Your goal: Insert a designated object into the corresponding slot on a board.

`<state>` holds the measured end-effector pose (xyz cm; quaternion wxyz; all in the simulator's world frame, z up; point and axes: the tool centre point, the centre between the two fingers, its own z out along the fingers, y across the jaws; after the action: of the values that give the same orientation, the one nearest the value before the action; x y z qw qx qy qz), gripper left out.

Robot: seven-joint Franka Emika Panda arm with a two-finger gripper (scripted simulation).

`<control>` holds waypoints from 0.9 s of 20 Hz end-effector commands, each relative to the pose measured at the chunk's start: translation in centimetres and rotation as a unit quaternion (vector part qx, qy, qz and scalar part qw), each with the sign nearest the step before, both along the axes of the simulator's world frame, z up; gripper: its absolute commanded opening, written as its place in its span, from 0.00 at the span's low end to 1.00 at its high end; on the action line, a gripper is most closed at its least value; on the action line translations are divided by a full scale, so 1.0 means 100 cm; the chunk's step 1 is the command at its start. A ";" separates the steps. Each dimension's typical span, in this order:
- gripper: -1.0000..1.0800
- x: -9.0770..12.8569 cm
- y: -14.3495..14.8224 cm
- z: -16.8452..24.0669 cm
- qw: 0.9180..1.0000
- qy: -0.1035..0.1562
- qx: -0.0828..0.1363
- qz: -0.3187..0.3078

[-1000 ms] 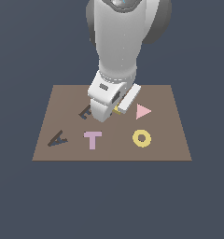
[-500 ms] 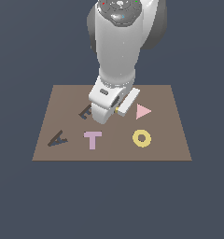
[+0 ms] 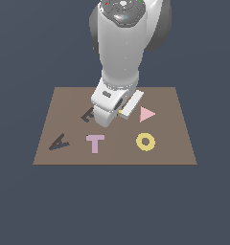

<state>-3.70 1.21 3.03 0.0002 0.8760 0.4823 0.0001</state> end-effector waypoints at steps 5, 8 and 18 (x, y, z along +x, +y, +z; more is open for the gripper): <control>0.00 0.002 -0.001 0.000 1.000 0.000 0.000 -0.015; 0.00 0.004 -0.002 0.000 0.999 0.000 0.000 -0.035; 0.00 0.017 -0.014 0.002 0.987 0.000 0.000 -0.158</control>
<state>-2.24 0.07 3.18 0.0001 0.9332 0.3595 0.0000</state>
